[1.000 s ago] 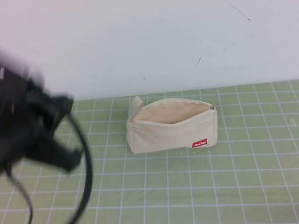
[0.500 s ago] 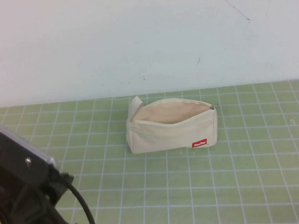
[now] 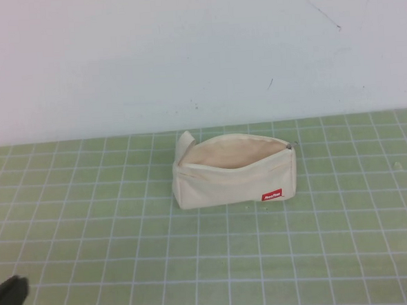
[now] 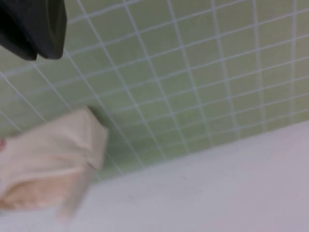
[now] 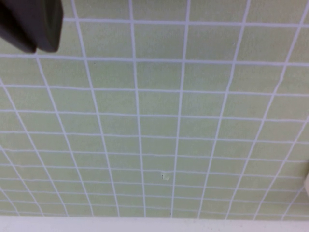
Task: Put eraser into pencil case
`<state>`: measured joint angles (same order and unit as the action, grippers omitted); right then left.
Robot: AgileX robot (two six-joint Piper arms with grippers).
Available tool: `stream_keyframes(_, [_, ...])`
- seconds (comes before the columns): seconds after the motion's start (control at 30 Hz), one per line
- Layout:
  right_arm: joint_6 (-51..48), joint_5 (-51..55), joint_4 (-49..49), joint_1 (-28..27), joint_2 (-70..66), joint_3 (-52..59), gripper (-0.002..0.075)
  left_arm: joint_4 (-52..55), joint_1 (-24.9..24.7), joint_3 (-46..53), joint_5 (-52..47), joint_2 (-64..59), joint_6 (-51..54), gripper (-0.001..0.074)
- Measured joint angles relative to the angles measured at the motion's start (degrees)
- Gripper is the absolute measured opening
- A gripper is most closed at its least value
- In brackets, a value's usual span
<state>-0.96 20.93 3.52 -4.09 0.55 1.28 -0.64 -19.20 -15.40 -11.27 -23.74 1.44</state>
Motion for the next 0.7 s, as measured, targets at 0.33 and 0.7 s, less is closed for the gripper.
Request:
stream_keyframes(0.33, [0.0, 0.0, 0.0, 0.0, 0.0, 0.0, -0.0001, -7.2, 12.5, 16.4, 4.6, 20.0, -0.5, 0.0000])
stream_keyframes(0.7, [0.0, 0.0, 0.0, 0.0, 0.0, 0.0, -0.0001, -8.7, 13.4, 16.8, -7.2, 24.3, -1.4, -0.0001])
